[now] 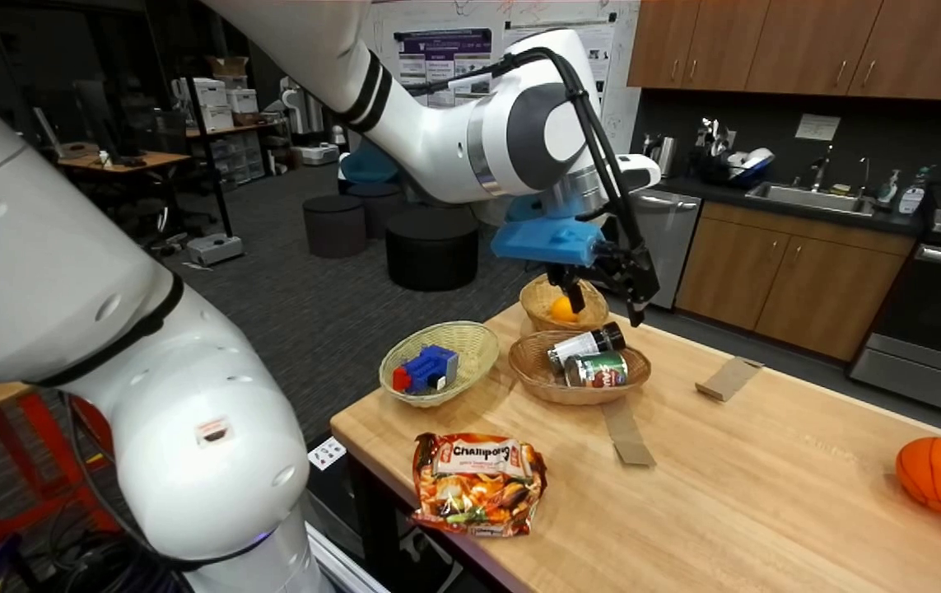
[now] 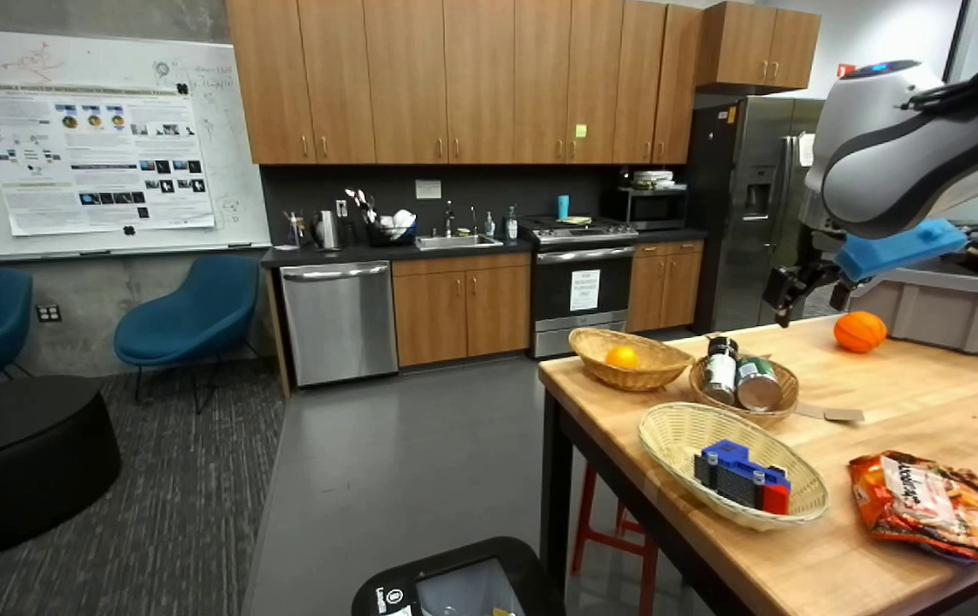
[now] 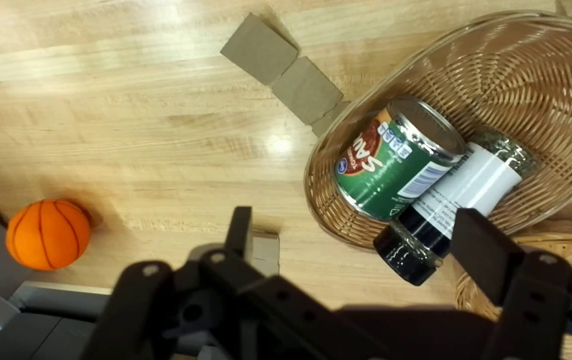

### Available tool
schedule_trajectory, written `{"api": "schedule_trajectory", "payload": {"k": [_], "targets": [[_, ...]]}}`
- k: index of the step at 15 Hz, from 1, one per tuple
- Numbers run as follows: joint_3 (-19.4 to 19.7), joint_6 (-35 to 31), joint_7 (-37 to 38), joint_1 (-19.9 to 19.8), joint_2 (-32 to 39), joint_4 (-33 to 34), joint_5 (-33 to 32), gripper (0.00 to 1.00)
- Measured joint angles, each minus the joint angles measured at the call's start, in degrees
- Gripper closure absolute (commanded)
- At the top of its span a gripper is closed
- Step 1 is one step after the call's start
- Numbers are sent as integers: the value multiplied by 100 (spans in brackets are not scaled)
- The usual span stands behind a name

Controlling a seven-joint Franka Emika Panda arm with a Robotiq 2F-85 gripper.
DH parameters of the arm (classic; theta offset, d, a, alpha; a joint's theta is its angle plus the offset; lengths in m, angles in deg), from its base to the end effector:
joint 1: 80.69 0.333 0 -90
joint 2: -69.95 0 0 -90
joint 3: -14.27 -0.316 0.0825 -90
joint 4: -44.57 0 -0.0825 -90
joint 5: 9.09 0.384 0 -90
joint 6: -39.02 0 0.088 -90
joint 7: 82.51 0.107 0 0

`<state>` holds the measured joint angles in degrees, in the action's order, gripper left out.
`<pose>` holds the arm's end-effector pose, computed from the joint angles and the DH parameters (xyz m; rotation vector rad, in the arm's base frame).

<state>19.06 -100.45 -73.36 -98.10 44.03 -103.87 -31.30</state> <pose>0.3882 -0.1599 0.4392 2.8009 -0.4029 0.3790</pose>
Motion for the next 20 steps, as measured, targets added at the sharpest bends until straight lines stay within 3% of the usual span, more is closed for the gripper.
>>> {"api": "schedule_trajectory", "payload": {"k": [6, 11, 20], "targets": [[18, -44, -508, 458, 105, -4, 586, 0], [71, 476, -1236, 717, 400, -18, 822, 0], [86, 852, -1309, 486, 625, 34, -72, 0]]}}
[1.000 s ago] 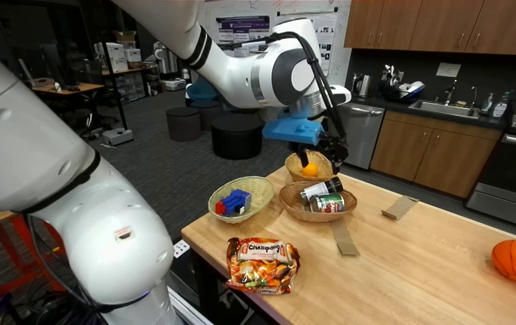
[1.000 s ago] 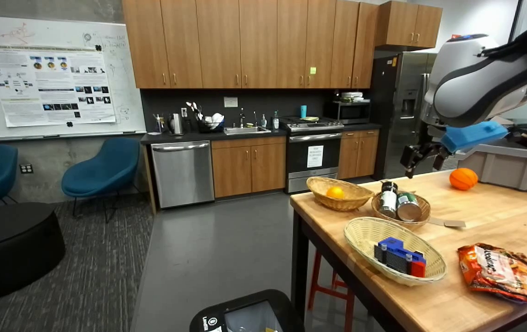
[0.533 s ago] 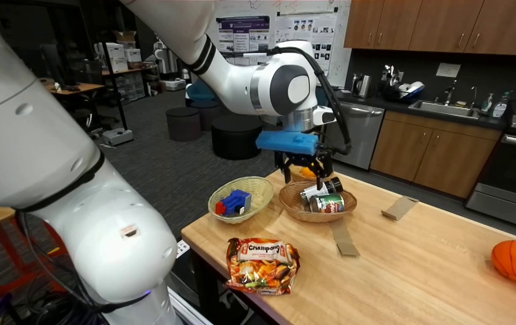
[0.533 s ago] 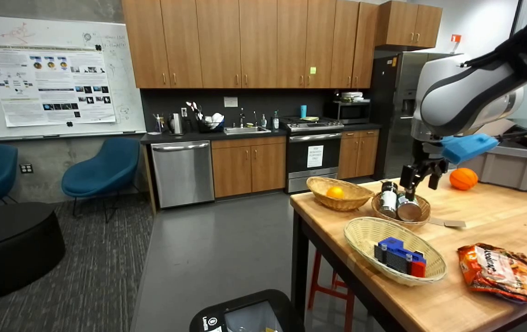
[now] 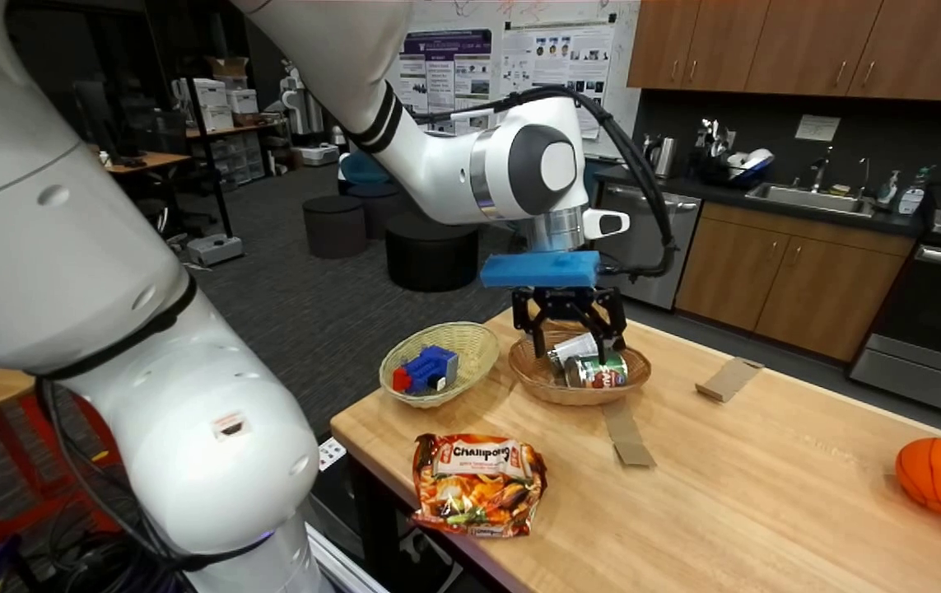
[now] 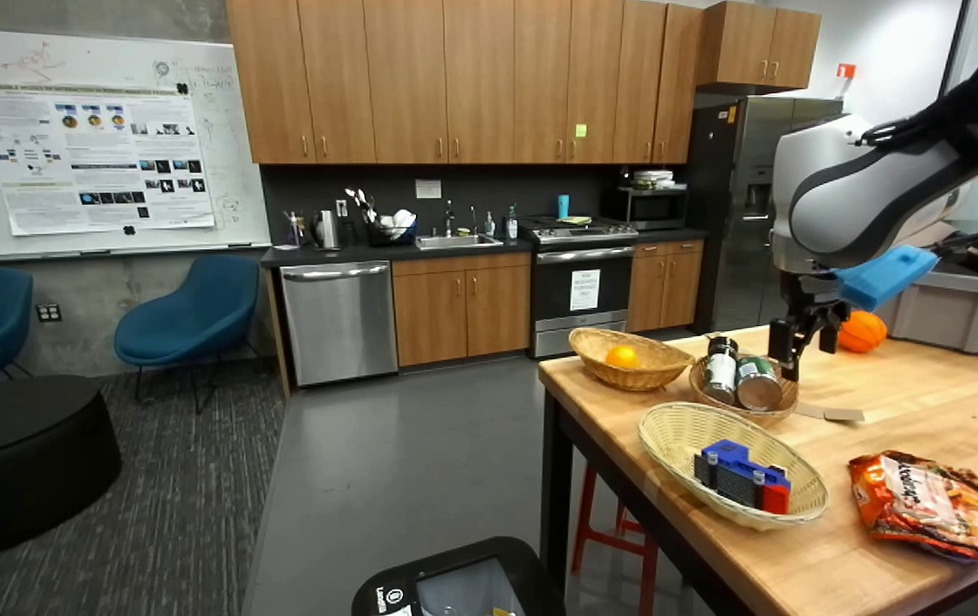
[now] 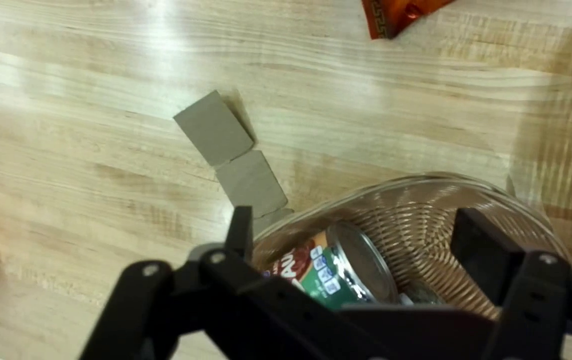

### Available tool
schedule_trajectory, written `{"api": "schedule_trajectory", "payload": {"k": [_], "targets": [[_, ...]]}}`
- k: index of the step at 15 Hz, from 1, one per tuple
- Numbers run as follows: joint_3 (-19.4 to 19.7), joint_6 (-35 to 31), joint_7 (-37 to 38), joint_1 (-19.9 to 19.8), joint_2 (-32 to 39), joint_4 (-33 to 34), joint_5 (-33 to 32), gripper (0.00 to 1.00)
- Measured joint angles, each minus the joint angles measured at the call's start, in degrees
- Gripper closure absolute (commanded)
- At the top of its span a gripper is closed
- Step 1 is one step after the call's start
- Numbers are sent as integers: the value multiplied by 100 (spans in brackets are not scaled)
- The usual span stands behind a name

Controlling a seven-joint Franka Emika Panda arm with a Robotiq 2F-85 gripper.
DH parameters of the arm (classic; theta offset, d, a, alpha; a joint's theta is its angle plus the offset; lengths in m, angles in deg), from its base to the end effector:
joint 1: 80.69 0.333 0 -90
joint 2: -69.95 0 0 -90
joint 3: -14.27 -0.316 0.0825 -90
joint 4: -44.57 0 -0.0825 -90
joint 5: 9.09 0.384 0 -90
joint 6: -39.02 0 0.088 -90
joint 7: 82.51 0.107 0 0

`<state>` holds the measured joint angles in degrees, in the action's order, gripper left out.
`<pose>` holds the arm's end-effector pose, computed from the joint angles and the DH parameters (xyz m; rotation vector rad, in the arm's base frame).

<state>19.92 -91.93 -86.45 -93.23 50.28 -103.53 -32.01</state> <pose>0.3939 -0.1381 0.3817 2.8638 0.0193 -0.0096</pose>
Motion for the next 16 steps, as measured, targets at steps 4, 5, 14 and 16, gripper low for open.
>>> {"api": "schedule_trajectory", "payload": {"k": [4, 5, 14, 16], "targets": [[1, -34, -13, -22, 3, 109, -158, 0], [1, -37, -21, 8, 5, 135, -123, 0], [16, -36, -230, 251, 124, 218, 386, 0], [29, -27, -480, 373, 130, 218, 716, 0]]}}
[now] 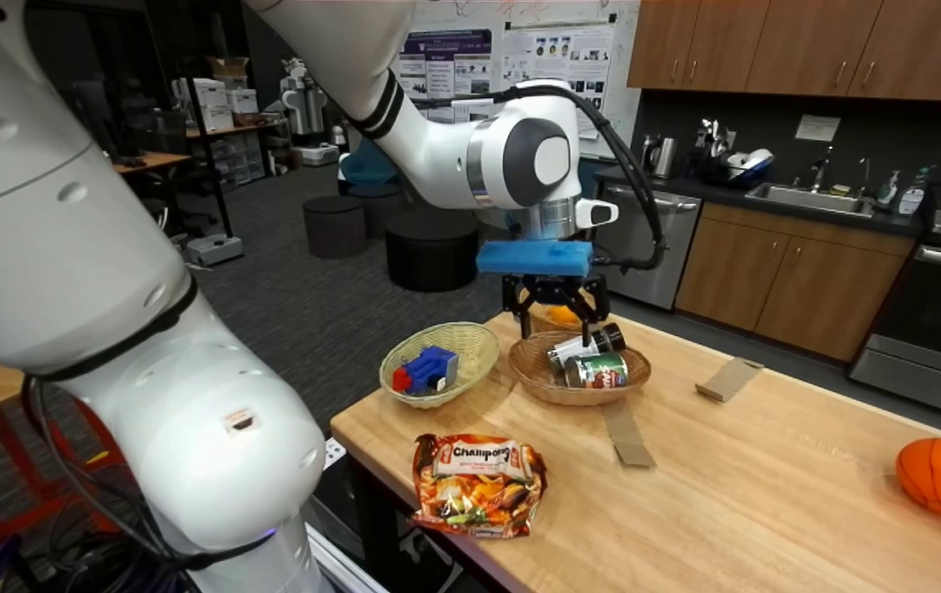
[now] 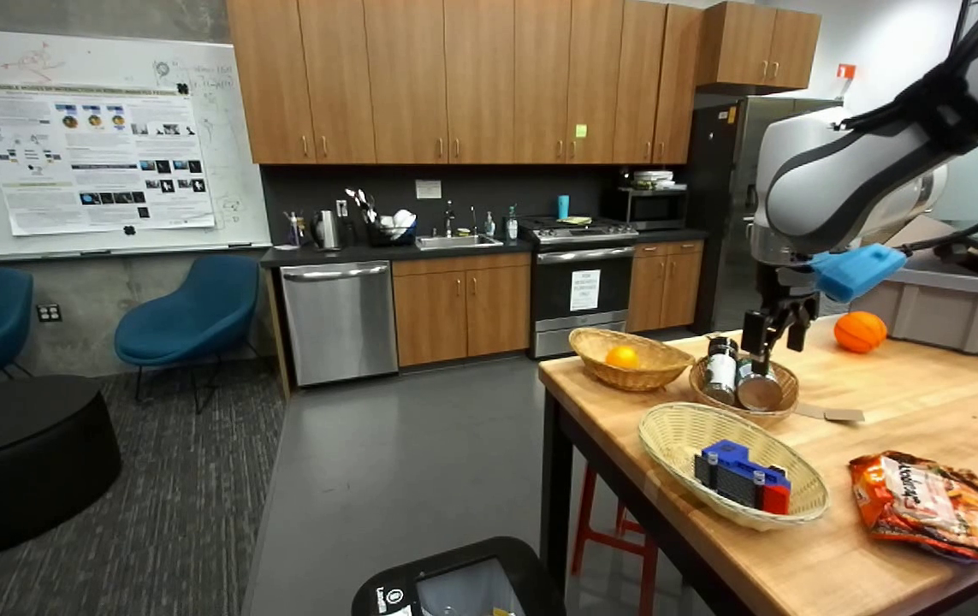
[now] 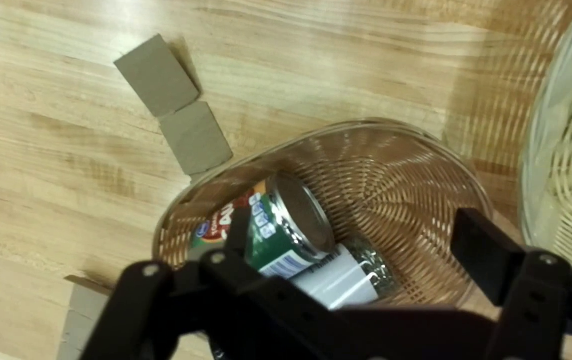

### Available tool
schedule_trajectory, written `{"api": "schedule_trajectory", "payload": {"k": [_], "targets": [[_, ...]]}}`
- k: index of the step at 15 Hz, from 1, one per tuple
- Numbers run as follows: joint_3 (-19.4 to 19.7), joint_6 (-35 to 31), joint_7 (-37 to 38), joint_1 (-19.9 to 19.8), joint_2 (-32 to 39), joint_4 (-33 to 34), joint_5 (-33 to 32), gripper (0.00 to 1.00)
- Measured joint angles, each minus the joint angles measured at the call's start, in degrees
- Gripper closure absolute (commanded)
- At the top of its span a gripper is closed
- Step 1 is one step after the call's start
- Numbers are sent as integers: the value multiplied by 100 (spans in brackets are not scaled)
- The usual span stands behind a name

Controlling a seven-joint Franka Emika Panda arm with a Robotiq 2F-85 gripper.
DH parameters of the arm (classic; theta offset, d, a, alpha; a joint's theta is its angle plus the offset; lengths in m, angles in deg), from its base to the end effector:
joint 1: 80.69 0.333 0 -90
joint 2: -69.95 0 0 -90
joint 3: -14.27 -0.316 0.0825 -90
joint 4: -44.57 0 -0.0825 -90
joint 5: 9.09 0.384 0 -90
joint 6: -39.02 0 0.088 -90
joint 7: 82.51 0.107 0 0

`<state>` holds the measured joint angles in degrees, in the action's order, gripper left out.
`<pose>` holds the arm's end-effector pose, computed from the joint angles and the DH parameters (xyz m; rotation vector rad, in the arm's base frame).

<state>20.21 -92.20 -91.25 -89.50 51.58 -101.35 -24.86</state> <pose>0.4132 -0.1147 0.3889 2.9500 0.1101 0.0404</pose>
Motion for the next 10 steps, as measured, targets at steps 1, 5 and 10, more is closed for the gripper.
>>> {"api": "schedule_trajectory", "payload": {"k": [1, 5, 10], "targets": [[2, 5, -95, 54, 0, 0, 109, 0], [7, 20, -353, 185, 2, 13, 341, 0], [9, -104, -227, 153, 27, 105, 282, 0]]}}
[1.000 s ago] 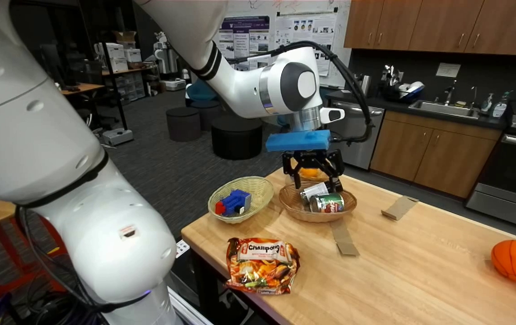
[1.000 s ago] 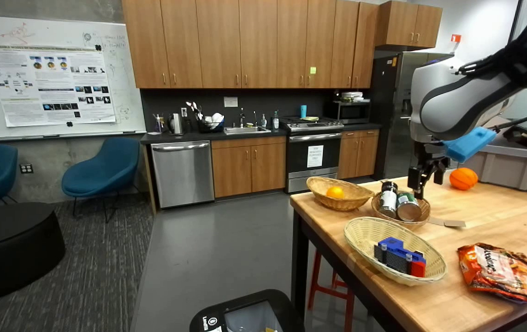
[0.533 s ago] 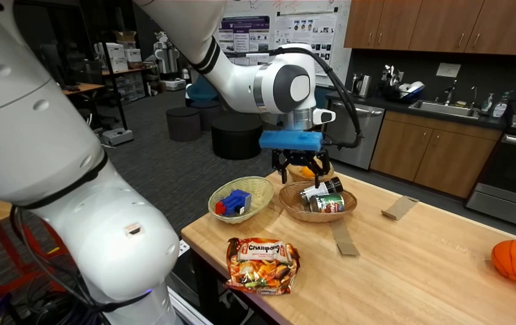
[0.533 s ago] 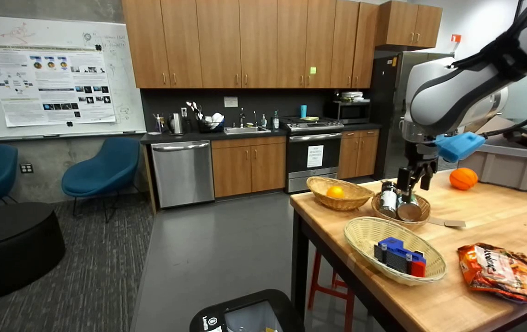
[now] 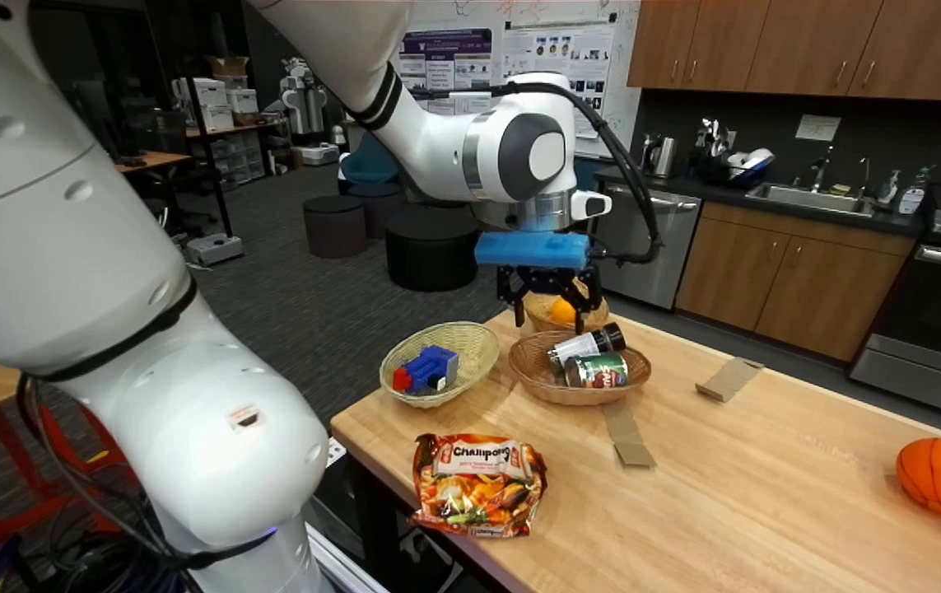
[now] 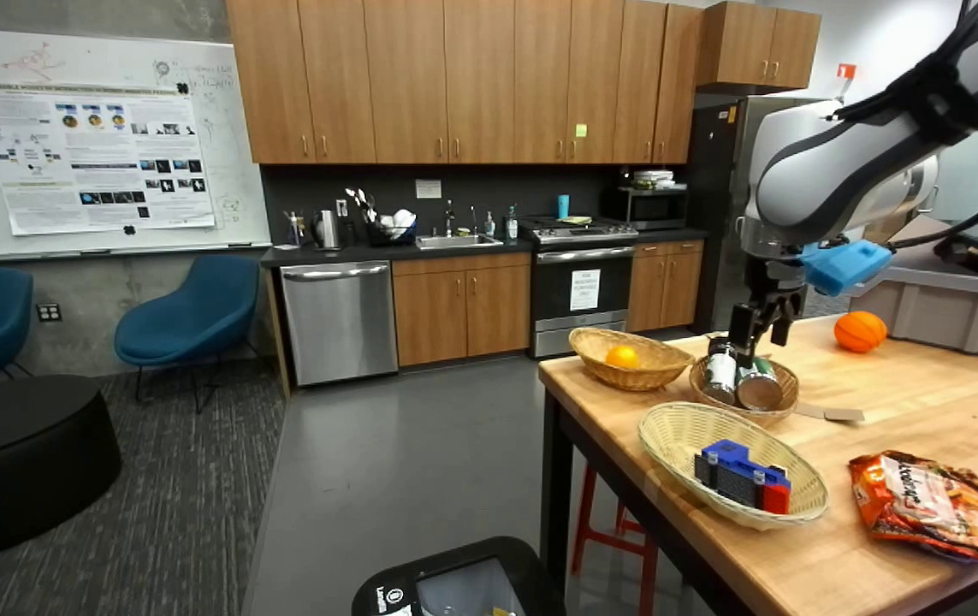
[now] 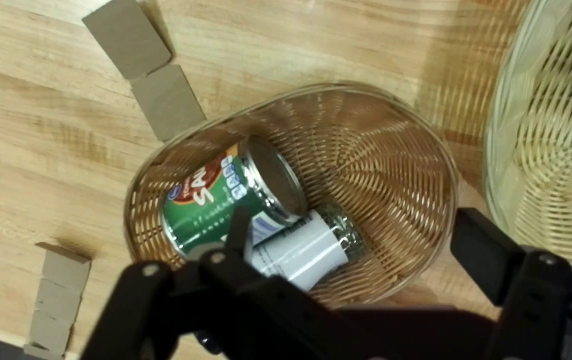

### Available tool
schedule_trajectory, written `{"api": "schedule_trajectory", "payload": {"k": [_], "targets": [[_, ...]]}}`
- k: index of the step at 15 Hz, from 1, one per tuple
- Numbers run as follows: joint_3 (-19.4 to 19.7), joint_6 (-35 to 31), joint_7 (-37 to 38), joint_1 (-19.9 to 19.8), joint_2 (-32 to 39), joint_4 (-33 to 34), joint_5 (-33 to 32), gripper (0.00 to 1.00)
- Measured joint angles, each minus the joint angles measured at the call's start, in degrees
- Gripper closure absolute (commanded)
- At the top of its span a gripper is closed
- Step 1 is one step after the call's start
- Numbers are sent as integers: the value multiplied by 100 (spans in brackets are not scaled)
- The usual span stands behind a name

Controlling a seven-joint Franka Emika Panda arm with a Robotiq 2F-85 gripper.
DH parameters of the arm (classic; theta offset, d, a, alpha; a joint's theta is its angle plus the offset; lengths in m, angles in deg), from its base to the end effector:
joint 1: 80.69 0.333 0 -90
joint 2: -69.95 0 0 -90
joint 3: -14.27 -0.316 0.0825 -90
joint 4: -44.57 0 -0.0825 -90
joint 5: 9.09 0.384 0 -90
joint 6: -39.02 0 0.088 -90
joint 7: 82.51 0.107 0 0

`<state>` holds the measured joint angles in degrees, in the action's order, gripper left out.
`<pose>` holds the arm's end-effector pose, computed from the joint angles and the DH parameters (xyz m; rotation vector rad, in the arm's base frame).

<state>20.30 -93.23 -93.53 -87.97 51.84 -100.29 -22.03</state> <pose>0.4228 -0.1045 0.3968 2.9773 0.1606 0.0965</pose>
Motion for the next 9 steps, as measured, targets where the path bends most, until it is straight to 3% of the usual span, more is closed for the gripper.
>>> {"api": "schedule_trajectory", "payload": {"k": [5, 9], "targets": [[3, -467, 576, -271, -3, 449, -540, 0], [-109, -493, 628, -170, 67, 1056, -603, 0]]}}
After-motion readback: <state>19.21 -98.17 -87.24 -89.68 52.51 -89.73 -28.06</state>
